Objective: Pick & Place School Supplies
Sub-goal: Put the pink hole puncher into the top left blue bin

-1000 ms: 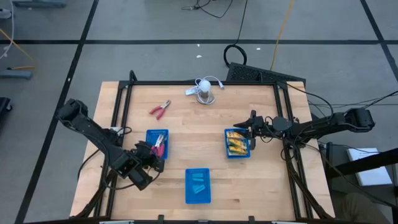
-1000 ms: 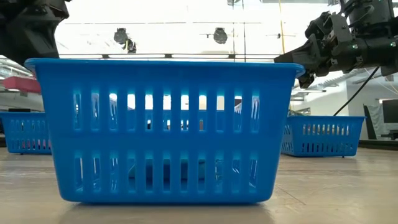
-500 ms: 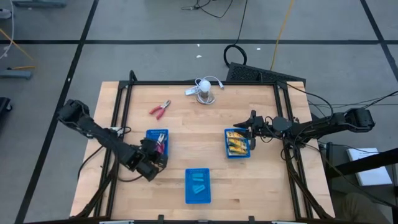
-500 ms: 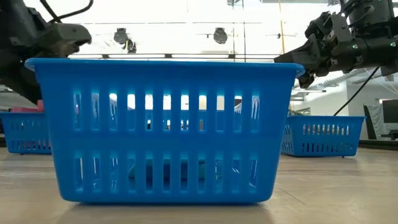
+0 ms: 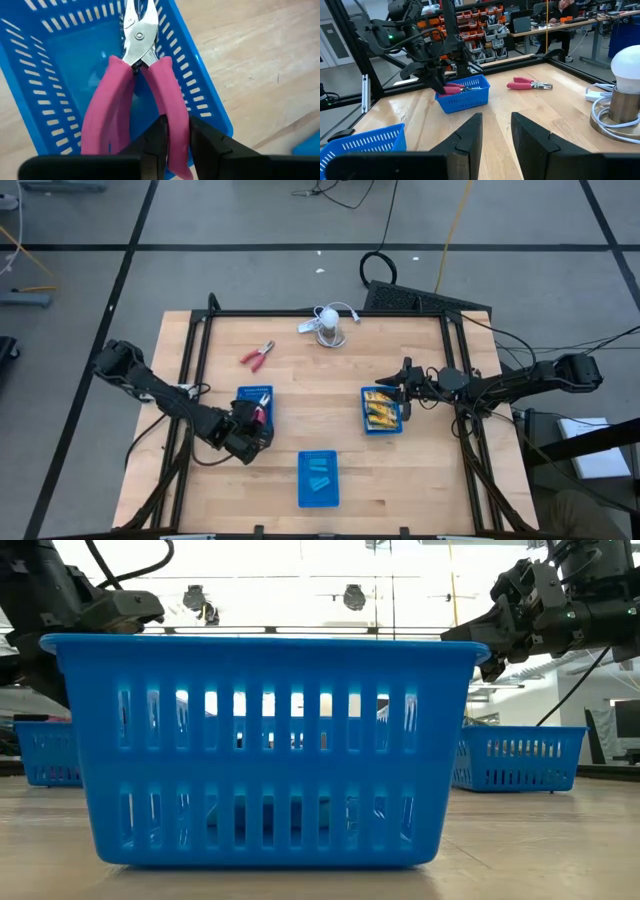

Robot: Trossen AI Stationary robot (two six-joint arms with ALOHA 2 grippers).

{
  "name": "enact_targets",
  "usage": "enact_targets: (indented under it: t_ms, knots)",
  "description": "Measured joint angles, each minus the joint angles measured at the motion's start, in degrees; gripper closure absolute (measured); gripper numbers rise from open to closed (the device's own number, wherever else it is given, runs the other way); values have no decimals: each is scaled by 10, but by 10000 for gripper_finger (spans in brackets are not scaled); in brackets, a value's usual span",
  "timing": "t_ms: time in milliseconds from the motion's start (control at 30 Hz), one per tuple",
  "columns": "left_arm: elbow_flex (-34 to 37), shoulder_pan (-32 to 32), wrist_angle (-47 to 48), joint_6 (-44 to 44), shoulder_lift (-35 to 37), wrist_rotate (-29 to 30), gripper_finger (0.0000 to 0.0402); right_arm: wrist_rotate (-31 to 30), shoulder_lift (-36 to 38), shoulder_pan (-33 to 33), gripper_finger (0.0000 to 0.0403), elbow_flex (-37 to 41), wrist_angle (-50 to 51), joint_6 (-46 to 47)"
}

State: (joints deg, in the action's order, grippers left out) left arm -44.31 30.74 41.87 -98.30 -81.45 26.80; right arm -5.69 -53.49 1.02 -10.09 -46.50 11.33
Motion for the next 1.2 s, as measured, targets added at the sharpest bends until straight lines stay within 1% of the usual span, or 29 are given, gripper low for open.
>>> enact_targets:
  t_ms: [233, 333, 567, 700, 800, 867, 933, 1000, 1200]
  knots:
    - [0, -1, 0, 12, 1, -26, 319, 0, 0, 0, 310, 0, 0, 0]
    - [0, 0, 0, 21, 13, -30, 318, 0, 0, 0, 310, 0, 0, 0]
    - [0, 0, 0, 43, 49, -9, 317, 0, 0, 0, 310, 0, 0, 0]
    - [0, -1, 2, 62, 59, 4, 316, 0, 0, 0, 310, 0, 0, 0]
    - [0, -4, 14, 71, 58, 4, 316, 0, 0, 0, 310, 0, 0, 0]
    - [0, -8, 18, 70, 58, -6, 314, 0, 0, 0, 310, 0, 0, 0]
    - [0, -13, 14, 75, 58, -23, 305, 0, 0, 0, 310, 0, 0, 0]
    - [0, -16, 12, 80, 58, -31, 285, 0, 0, 0, 310, 0, 0, 0]
    - [0, -16, 12, 88, 58, -32, 200, 0, 0, 0, 310, 0, 0, 0]
